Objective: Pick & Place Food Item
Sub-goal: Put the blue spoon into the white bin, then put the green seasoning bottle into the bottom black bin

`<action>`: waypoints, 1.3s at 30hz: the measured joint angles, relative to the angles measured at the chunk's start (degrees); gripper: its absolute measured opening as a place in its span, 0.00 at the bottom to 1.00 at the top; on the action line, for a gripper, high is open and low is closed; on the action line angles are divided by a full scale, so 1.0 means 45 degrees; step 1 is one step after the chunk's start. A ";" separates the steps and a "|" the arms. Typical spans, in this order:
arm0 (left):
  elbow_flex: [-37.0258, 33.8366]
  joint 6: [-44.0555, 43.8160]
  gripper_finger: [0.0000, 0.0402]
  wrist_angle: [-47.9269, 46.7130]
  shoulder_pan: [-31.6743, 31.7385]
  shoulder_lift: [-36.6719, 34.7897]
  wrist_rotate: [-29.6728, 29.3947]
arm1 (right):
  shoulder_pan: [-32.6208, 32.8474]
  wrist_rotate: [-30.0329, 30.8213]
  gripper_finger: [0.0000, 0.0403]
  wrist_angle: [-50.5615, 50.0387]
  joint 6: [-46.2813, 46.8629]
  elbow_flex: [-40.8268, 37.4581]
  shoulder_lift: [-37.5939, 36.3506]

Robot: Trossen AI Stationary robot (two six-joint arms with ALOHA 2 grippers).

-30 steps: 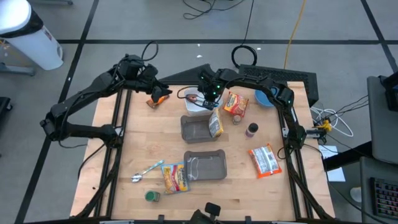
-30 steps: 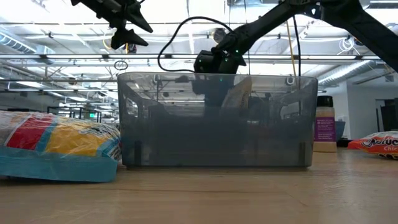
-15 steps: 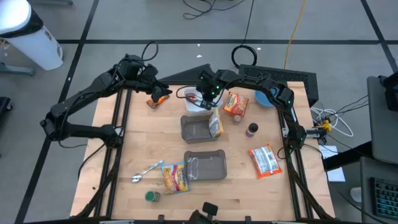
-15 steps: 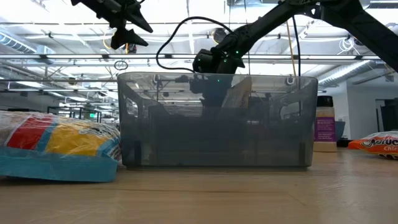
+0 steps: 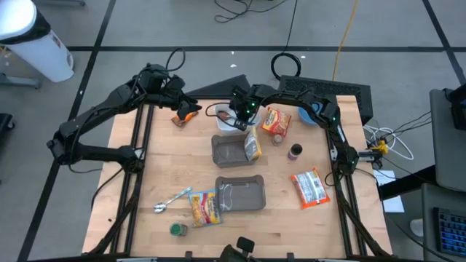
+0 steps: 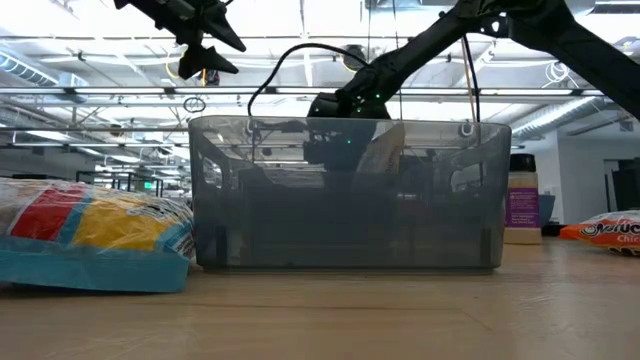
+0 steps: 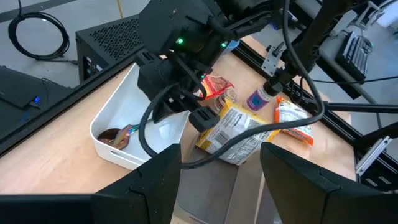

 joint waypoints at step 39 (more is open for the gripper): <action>0.0018 0.0569 0.57 -0.0595 0.0261 -0.0386 -0.0036 | -0.0418 0.0101 0.38 0.0553 0.0760 0.0005 -0.1185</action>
